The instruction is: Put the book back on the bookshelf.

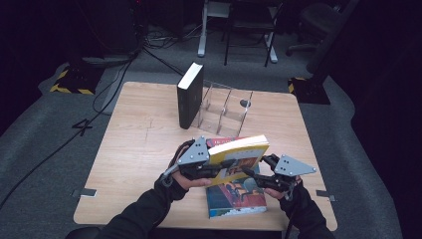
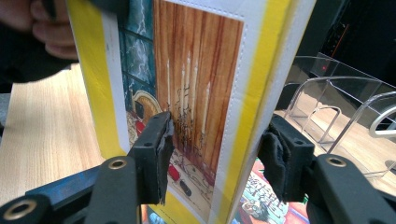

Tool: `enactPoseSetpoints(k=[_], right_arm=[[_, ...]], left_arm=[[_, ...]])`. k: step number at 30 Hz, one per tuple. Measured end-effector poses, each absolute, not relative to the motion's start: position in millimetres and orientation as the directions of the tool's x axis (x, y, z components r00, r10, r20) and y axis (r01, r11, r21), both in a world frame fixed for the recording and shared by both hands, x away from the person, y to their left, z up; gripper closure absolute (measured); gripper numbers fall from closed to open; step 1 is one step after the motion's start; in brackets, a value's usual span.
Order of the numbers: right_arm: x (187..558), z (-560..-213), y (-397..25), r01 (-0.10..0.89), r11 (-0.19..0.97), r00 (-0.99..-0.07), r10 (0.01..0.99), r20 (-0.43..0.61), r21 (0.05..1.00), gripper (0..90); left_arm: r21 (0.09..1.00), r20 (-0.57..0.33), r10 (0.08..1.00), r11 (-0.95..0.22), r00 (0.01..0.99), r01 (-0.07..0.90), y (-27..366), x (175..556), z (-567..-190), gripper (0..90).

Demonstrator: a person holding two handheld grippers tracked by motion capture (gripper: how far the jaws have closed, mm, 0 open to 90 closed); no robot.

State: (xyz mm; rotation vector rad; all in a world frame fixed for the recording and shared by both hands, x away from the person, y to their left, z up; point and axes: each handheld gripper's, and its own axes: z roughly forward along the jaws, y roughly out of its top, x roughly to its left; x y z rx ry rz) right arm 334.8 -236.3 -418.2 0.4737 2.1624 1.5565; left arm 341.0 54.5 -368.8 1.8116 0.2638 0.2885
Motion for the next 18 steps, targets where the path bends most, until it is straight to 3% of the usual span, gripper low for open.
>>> enactPoseSetpoints(k=[5, 9, 13, 18], right_arm=[[336, -419, -237, 0.023, 0.309, -0.845, 0.514, -0.146, 0.951, 48.2], [335, -418, -236, 0.024, 0.311, -0.845, 0.514, -0.147, 0.950, 47.6], [335, -418, -237, 0.022, 0.309, -0.843, 0.516, -0.149, 0.951, 47.0], [337, -418, -241, 0.030, 0.304, -0.836, 0.530, -0.143, 0.952, 45.8]], left_arm=[[0.964, 0.079, 0.320, -0.266, 0.944, 0.009, 52, 343, -358, 65.9], [0.955, 0.090, 0.326, -0.296, 0.941, 0.012, 44, 341, -357, 64.5], [0.957, 0.086, 0.320, -0.291, 0.944, 0.011, 41, 341, -362, 72.0], [0.956, 0.105, 0.358, -0.292, 0.928, 0.004, 44, 346, -360, 73.8]])
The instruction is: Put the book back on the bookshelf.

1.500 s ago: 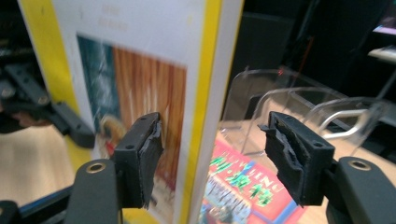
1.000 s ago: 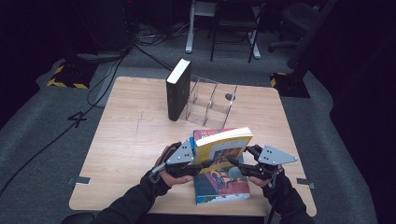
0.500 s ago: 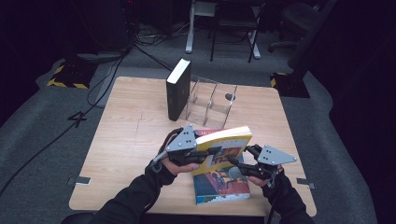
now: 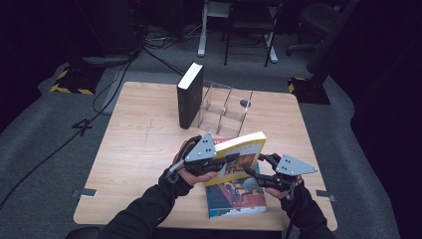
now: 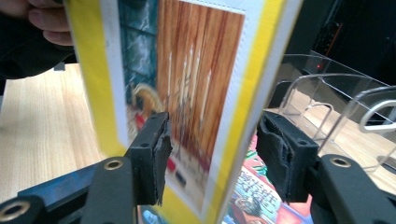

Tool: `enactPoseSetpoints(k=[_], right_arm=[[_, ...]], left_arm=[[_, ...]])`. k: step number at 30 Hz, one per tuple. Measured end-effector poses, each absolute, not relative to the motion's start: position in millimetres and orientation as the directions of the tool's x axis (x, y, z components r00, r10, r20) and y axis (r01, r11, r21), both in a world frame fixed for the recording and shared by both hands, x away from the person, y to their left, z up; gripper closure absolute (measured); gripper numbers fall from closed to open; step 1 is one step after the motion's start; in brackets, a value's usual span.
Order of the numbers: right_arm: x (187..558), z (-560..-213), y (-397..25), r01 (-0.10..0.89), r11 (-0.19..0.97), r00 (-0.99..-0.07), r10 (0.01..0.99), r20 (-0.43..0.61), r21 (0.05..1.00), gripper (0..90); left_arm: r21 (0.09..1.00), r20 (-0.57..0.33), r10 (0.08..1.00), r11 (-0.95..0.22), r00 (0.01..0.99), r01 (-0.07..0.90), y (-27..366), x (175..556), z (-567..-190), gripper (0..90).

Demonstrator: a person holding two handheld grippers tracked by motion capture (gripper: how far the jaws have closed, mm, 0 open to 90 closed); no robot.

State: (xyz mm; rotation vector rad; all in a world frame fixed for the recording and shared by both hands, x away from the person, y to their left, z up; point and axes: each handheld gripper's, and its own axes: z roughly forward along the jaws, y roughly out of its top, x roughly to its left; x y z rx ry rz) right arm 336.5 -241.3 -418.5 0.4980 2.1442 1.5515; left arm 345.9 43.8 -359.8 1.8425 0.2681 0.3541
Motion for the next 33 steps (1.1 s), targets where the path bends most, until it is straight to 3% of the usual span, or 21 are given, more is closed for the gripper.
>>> enactPoseSetpoints(k=[9, 10, 13, 20, 33], right_arm=[[344, -423, -252, 0.068, 0.286, -0.814, 0.570, -0.113, 0.956, 45.4], [345, -424, -253, 0.077, 0.285, -0.811, 0.576, -0.106, 0.956, 45.4], [346, -426, -254, 0.081, 0.285, -0.808, 0.580, -0.104, 0.955, 45.4], [349, -430, -252, 0.094, 0.302, -0.806, 0.582, -0.106, 0.949, 45.3], [350, -436, -248, 0.102, 0.330, -0.813, 0.571, -0.113, 0.938, 45.3]], left_arm=[[0.961, 0.157, 0.511, -0.277, 0.845, -0.011, 69, 371, -342, 74.5], [0.963, 0.172, 0.570, -0.270, 0.804, -0.015, 80, 379, -336, 74.6], [0.963, 0.185, 0.622, -0.268, 0.761, -0.015, 89, 386, -332, 74.6], [0.970, 0.154, 0.745, -0.239, 0.649, 0.045, 118, 414, -337, 74.6], [0.978, 0.117, 0.849, -0.190, 0.516, 0.091, 126, 442, -346, 74.7]])
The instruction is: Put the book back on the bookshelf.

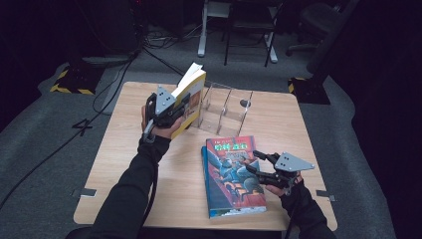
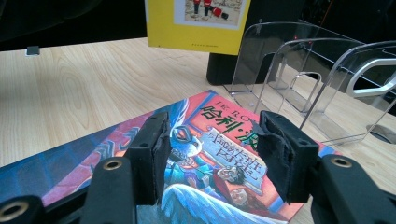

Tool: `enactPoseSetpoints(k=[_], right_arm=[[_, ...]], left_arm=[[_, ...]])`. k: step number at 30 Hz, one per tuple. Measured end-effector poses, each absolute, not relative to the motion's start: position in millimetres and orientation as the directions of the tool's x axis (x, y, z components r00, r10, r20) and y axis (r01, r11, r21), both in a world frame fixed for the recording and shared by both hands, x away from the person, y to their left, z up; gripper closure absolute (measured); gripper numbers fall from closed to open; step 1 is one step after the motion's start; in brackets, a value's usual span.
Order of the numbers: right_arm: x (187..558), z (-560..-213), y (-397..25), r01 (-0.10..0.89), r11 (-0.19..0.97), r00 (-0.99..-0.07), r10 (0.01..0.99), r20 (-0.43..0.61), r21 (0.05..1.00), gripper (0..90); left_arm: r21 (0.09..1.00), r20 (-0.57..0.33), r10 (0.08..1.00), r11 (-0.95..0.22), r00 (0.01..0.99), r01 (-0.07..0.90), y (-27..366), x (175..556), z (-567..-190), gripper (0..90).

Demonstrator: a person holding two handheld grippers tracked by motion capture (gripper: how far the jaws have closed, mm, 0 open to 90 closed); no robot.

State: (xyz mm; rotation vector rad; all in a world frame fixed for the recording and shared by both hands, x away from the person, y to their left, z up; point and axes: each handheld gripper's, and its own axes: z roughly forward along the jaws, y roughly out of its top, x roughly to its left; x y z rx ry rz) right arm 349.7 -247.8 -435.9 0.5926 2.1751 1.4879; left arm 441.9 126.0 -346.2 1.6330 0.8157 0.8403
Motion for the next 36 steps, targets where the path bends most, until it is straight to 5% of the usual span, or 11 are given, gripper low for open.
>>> enactPoseSetpoints(k=[36], right_arm=[[351, -441, -244, 0.112, 0.335, -0.833, 0.545, -0.096, 0.935, 45.3]], left_arm=[[0.985, 0.122, 0.871, -0.165, 0.476, 0.050, 73, 512, -320, 74.5]])
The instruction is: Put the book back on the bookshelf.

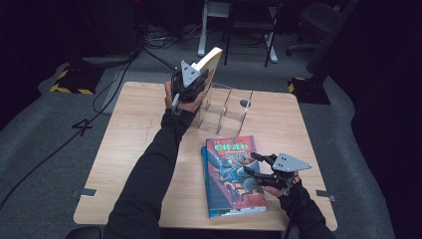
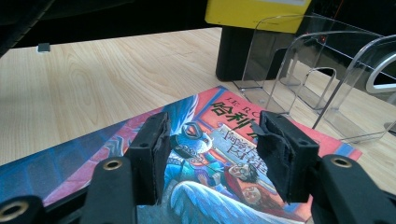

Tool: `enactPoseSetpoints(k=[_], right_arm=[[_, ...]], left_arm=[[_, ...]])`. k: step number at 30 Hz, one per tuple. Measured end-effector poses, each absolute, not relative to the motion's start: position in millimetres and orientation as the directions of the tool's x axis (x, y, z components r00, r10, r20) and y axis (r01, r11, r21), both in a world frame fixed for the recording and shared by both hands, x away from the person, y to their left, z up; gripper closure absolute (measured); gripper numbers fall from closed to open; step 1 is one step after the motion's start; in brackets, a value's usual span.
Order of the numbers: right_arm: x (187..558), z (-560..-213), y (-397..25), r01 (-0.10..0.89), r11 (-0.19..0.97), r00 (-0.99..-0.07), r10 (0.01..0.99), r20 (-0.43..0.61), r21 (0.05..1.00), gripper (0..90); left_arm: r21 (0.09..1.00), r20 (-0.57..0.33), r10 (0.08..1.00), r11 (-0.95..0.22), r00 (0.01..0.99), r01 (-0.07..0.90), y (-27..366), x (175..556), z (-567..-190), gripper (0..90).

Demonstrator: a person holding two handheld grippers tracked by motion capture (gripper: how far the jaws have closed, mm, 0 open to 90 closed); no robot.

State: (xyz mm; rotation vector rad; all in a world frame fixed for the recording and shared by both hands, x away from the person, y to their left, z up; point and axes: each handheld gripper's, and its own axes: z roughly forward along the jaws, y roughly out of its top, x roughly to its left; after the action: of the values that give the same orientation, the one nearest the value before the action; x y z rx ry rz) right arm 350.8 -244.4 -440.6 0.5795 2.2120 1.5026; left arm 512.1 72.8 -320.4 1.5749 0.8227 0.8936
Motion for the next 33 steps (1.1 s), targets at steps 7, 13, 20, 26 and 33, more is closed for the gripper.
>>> enactPoseSetpoints(k=[7, 13, 20, 26, 33], right_arm=[[352, -441, -244, 0.112, 0.336, -0.835, 0.542, -0.095, 0.935, 45.3], [352, -442, -243, 0.110, 0.334, -0.837, 0.539, -0.094, 0.936, 45.4], [352, -442, -242, 0.110, 0.338, -0.839, 0.535, -0.095, 0.935, 45.4], [352, -443, -239, 0.110, 0.346, -0.845, 0.526, -0.095, 0.932, 45.4], [352, -445, -237, 0.112, 0.366, -0.854, 0.511, -0.099, 0.924, 44.7]], left_arm=[[0.988, 0.080, 0.875, -0.132, 0.478, 0.075, 73, 526, -330, 74.3], [0.986, 0.067, 0.873, -0.132, 0.483, 0.100, 73, 531, -347, 74.1], [0.984, 0.038, 0.869, -0.118, 0.494, 0.132, 80, 535, -365, 74.0], [0.986, 0.042, 0.864, -0.116, 0.501, 0.118, 79, 533, -369, 73.5], [0.980, 0.082, 0.870, -0.160, 0.486, 0.121, 77, 527, -368, 72.9]])
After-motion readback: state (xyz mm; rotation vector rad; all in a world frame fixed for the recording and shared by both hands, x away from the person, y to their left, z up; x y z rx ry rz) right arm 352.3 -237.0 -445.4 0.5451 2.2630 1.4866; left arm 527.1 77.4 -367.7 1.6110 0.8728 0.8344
